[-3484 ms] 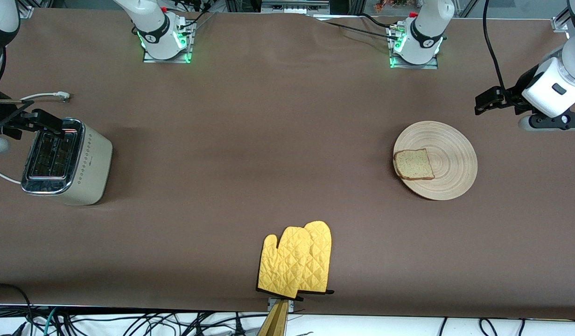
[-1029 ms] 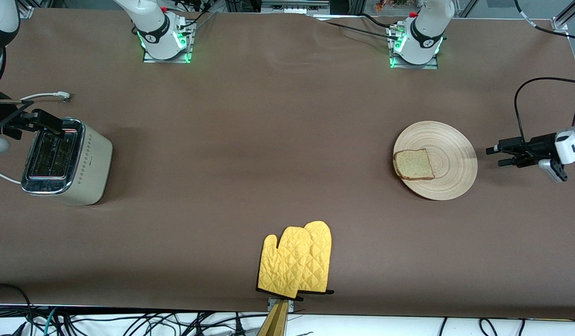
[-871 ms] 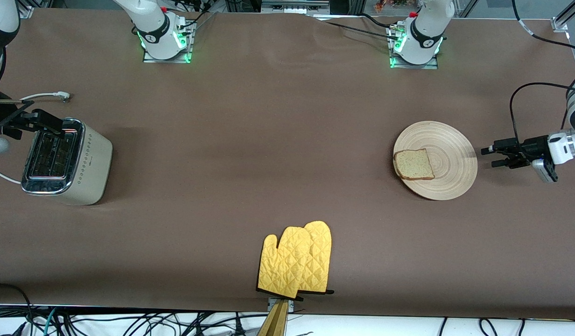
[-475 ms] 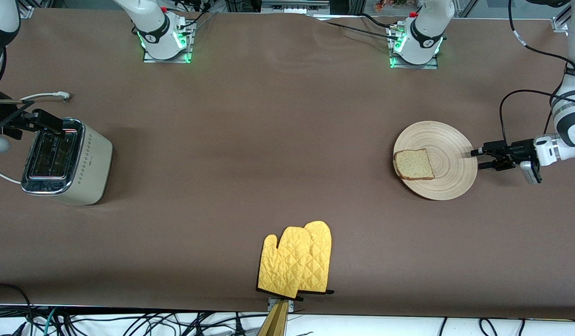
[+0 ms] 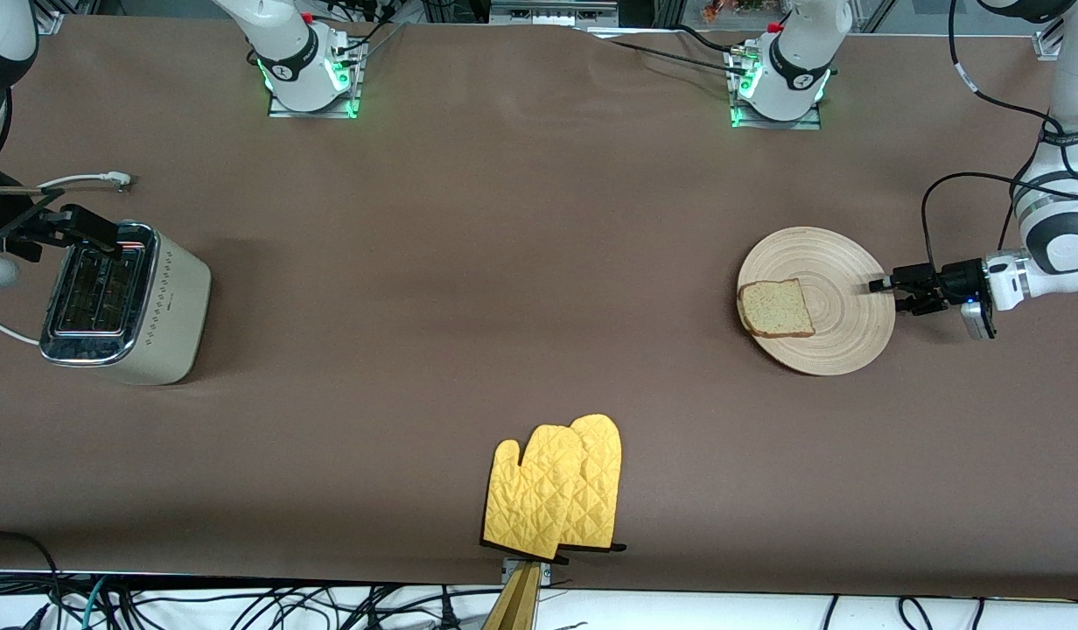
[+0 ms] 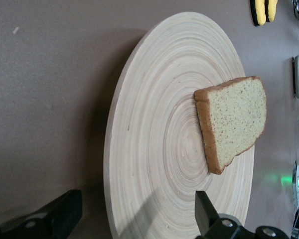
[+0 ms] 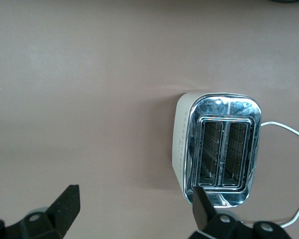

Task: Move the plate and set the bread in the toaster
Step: 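Close the left gripper on the wooden plate rim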

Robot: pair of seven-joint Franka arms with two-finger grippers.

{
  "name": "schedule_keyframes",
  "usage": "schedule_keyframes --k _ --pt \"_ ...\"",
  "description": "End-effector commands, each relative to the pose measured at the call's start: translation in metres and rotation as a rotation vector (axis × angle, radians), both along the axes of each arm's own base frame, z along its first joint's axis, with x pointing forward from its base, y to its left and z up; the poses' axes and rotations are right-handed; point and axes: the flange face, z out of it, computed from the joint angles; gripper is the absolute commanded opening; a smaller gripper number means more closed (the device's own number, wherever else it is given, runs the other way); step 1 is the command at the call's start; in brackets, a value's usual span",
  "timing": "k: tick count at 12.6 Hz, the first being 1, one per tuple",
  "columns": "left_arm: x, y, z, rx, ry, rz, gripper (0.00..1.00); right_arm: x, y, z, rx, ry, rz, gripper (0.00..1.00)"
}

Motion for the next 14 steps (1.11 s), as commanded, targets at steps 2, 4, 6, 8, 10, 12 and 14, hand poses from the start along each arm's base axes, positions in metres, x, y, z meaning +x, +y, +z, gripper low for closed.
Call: schedule_keyframes --k 2,4,6,8,10,12,14 --pt "-0.007 -0.008 -0.005 -0.034 0.076 0.101 0.94 0.002 0.002 0.005 0.000 -0.005 0.001 1.00" --pt "-0.012 -0.012 -0.010 -0.052 0.087 0.117 0.85 0.002 0.002 0.006 0.002 -0.008 0.001 1.00" --pt "-0.011 -0.015 -0.008 -0.072 0.089 0.106 0.85 0.005 -0.002 0.001 0.000 -0.002 -0.001 1.00" --pt "-0.011 -0.016 -0.007 -0.079 0.084 0.103 0.78 0.009 -0.006 0.000 -0.002 -0.009 -0.003 1.00" --pt "-0.012 -0.017 -0.009 -0.080 0.083 0.099 0.52 0.011 -0.011 -0.002 -0.002 -0.011 -0.010 1.00" --pt "-0.012 -0.018 -0.011 -0.079 0.087 0.097 0.24 0.011 -0.009 -0.002 -0.002 -0.011 -0.007 1.00" --pt "-0.013 -0.022 -0.018 -0.079 0.096 0.093 0.08 0.011 -0.009 -0.002 -0.002 -0.011 -0.007 1.00"
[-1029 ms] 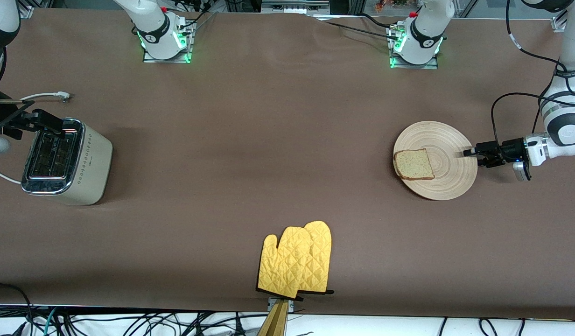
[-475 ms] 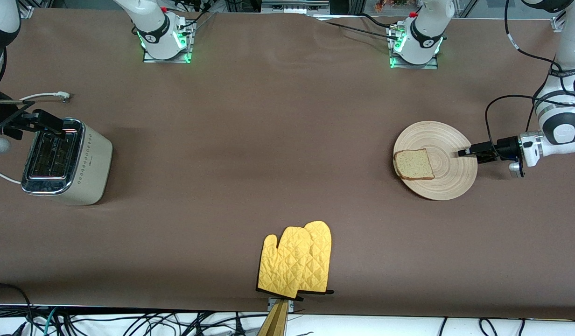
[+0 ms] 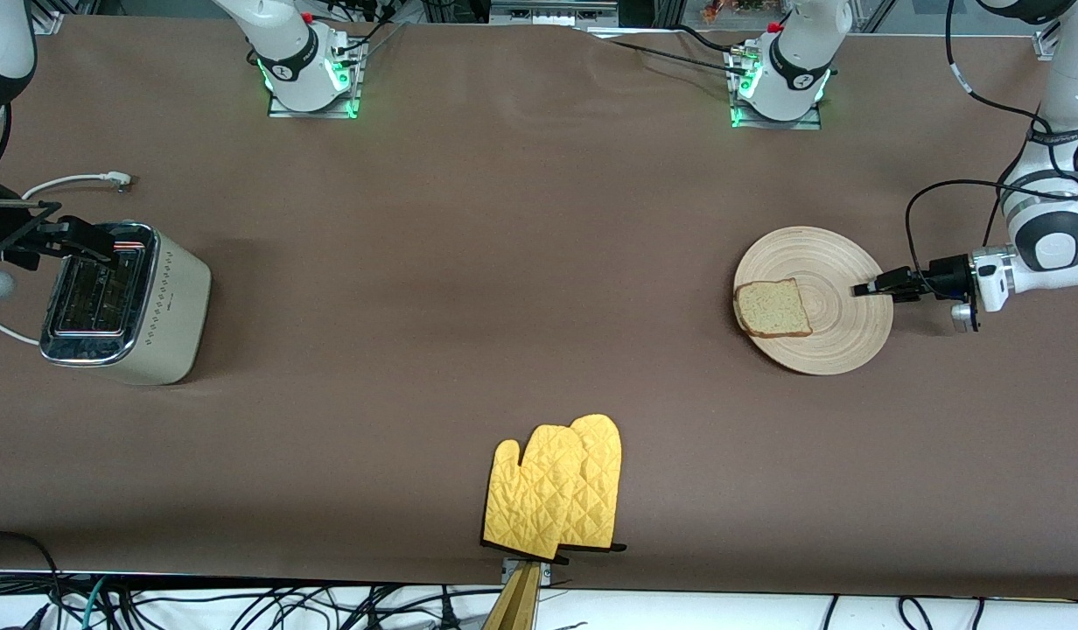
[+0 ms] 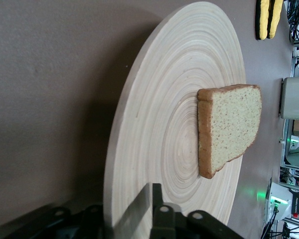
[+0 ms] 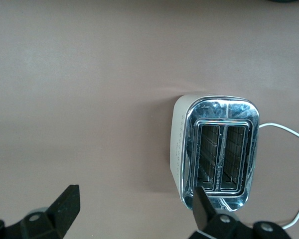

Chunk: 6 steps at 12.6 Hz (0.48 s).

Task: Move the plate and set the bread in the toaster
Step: 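Close the left gripper on the wooden plate rim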

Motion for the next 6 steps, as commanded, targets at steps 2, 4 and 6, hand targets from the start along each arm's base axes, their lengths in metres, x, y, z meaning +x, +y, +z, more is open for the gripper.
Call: schedule_keyframes --k 2,4,6 --pt "-0.0010 -0.0075 -0.0073 -0.021 -0.008 0.015 0.00 0.0028 -0.0014 0.0063 0.000 -0.011 0.005 1.00" --pt "-0.0012 -0.0083 -0.0090 -0.021 -0.005 0.014 0.00 0.0026 -0.0014 0.0061 0.000 -0.010 0.005 1.00" --pt "-0.0006 -0.0096 -0.0099 -0.020 -0.002 0.017 0.00 0.0028 -0.0014 0.0063 0.000 -0.011 0.004 1.00"
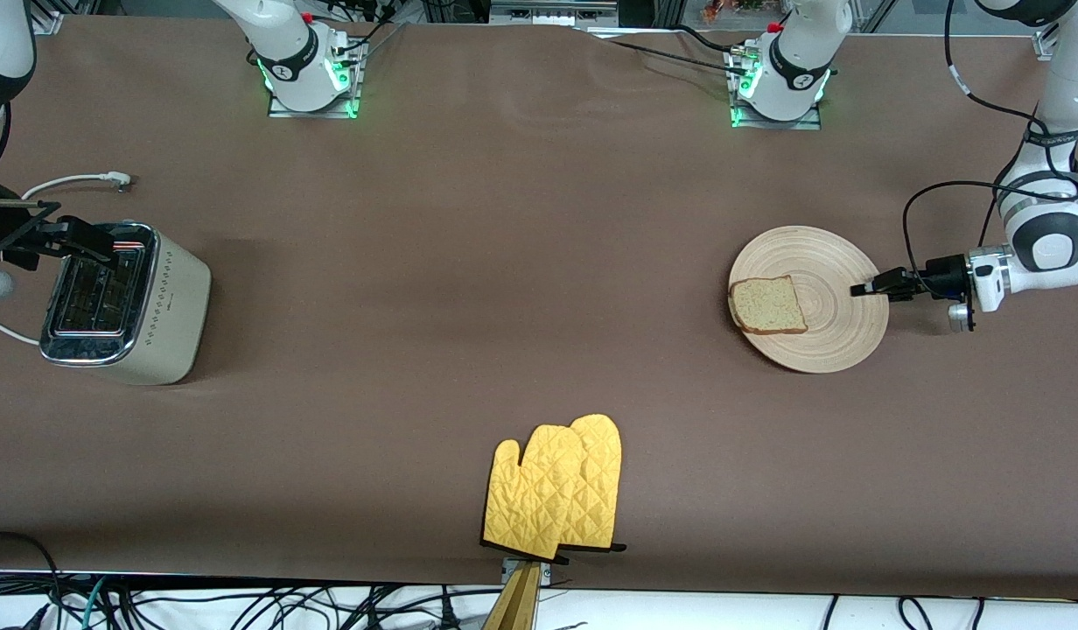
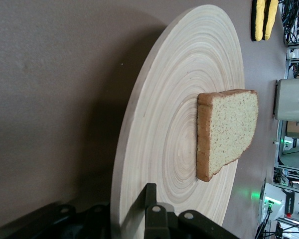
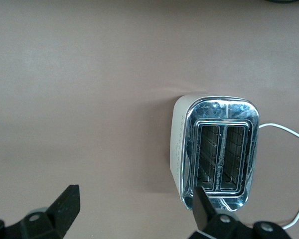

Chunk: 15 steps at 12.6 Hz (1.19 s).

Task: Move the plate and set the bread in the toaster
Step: 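Drag the plate with the left gripper toward the table middle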

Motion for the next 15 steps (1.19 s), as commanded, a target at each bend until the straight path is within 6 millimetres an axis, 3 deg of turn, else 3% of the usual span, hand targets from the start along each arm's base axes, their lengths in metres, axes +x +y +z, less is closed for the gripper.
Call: schedule_keyframes --k 1,7,11,15 --pt "0.002 -0.009 -0.007 -0.002 -0.011 0.008 0.00 0.003 0.000 0.006 0.000 -0.009 0.005 1.00" --pt "0.050 -0.093 0.018 -0.108 0.018 0.020 0.00 0.003 -0.001 0.005 0.002 -0.010 0.002 1.00" --pt "0.077 -0.177 0.038 -0.217 0.042 0.024 0.00 0.003 -0.001 0.005 0.002 -0.010 0.004 1.00" --pt "0.092 -0.275 0.050 -0.339 0.024 -0.002 0.00 0.003 -0.001 0.005 0.002 -0.012 0.004 1.00"
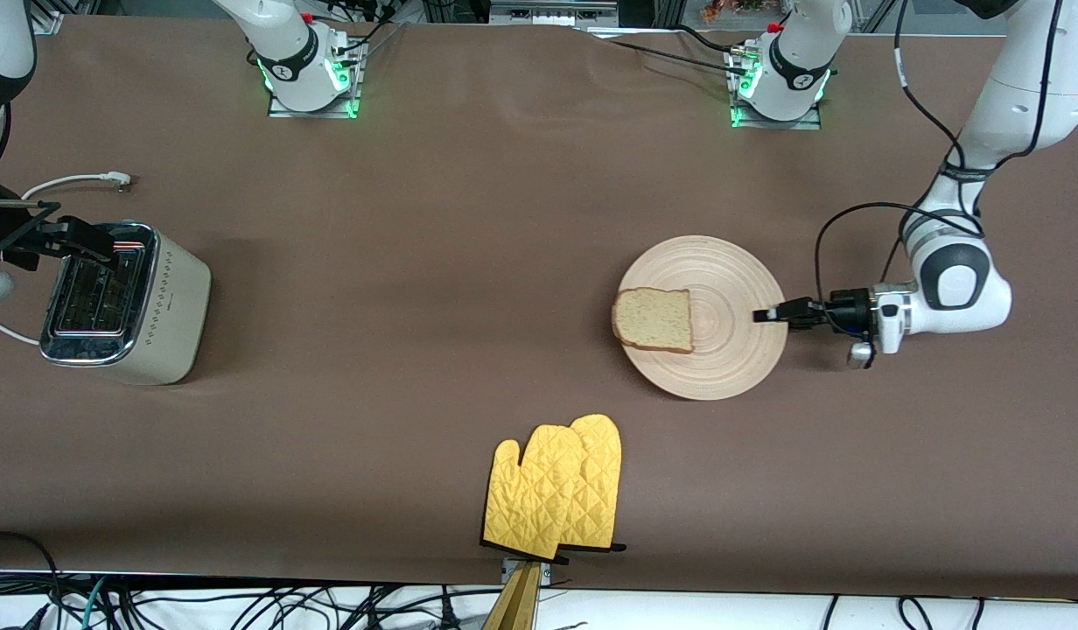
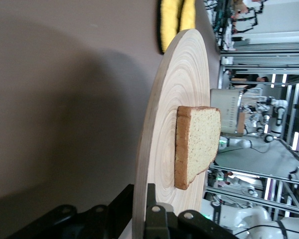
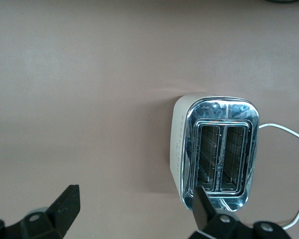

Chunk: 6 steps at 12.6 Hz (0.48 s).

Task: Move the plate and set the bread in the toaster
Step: 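Drag the plate with the left gripper toward the table middle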

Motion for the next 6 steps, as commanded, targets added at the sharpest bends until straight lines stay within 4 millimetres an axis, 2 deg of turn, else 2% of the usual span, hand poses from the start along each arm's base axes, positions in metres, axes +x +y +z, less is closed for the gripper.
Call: schedule_keyframes --k 1,3,6 --pt "0.007 -0.069 0.019 -0.078 -0.008 0.006 0.00 0.003 -0.001 0.005 0.002 -0.011 0.004 1.00" --pt "0.003 -0.127 0.015 -0.084 -0.012 -0.003 0.00 0.003 -0.002 0.005 0.002 -0.011 0.004 1.00" --pt "-0.014 -0.204 -0.003 -0.090 0.022 0.013 0.00 0.003 -0.002 0.005 0.002 -0.011 0.004 1.00"
